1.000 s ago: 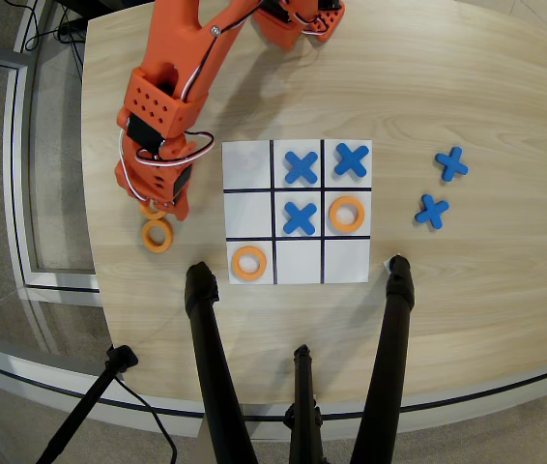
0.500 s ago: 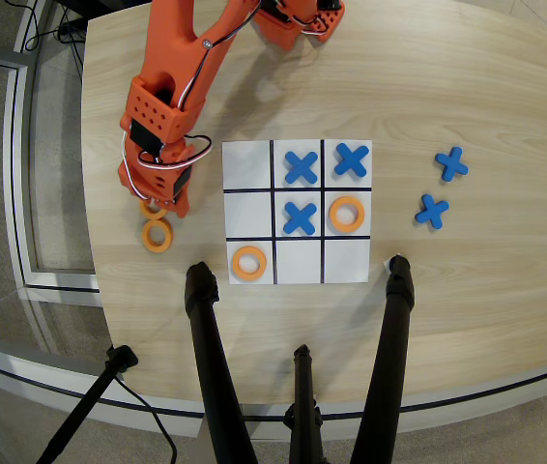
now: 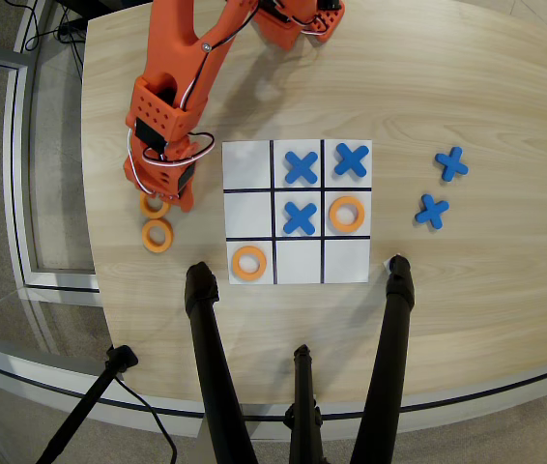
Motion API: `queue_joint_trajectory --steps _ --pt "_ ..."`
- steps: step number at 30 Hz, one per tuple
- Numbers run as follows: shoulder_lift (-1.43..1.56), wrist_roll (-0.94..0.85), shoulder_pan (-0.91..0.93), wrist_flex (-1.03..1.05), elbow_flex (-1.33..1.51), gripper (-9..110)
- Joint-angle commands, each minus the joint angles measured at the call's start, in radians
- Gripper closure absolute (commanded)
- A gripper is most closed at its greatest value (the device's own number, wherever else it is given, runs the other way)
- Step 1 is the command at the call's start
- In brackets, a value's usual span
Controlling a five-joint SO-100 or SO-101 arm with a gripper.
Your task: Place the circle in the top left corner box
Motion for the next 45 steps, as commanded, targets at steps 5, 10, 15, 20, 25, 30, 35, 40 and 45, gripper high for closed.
queue_joint_trajectory --steps 5,10,15,20,25,30,35,40,45 --pt "0.003 -0.012 0.014 -0.009 0.018 80" --pt "0.02 -0.06 0.064 0.029 0.066 80" --pt "0.063 -0.104 0.137 0.184 0.095 80" --pt "0.13 -0.132 0.19 0.44 0.08 80" --pt "0.178 -0.133 0.215 0.686 0.049 85" --pt "0.183 -0.126 0.212 0.663 0.114 102" --pt "0.209 -0.123 0.19 0.658 0.117 102" --pt "0.345 -0.006 0.064 0.68 0.066 102" --pt "0.577 0.133 -0.147 0.657 0.075 102"
